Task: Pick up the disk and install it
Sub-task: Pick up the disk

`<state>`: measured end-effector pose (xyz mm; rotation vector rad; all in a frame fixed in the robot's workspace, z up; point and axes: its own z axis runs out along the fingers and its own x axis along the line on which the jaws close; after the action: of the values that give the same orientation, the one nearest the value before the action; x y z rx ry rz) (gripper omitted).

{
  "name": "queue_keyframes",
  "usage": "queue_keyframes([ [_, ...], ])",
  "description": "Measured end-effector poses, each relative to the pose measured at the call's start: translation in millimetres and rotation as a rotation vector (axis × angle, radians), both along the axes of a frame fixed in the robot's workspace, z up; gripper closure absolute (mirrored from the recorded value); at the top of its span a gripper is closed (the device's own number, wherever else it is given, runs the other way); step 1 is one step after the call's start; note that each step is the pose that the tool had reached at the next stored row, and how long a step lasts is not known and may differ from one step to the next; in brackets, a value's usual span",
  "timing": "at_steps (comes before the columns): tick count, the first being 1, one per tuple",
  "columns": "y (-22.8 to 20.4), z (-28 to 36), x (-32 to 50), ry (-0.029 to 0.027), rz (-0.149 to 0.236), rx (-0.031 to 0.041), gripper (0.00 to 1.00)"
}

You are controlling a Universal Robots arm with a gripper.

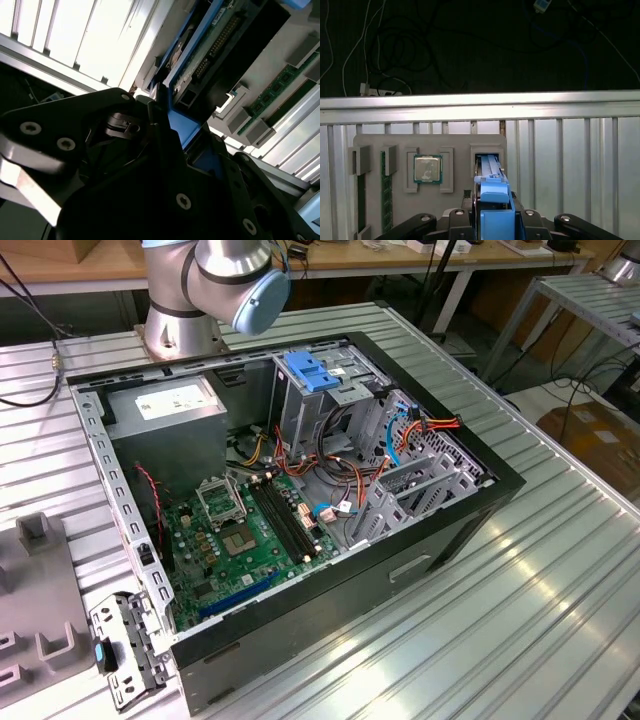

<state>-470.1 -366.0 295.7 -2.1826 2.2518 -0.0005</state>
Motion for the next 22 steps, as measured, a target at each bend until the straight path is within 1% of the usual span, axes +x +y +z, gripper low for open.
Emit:
queue_keyframes([
  [4,0.0,0.0,0.0,0.0000,-0.001,0.0000,0.63],
  [6,0.0,0.0,0.0,0.0000,-0.012,0.0000,0.63],
  [11,0.0,0.0,0.0,-0.0001,-0.012,0.0000,0.63],
  [20,0.0,4.8,0.0,0.0000,-0.012,0.0000,0.63],
  [22,0.0,4.8,0.0,-0.0002,-0.012,0.0001,0.63],
])
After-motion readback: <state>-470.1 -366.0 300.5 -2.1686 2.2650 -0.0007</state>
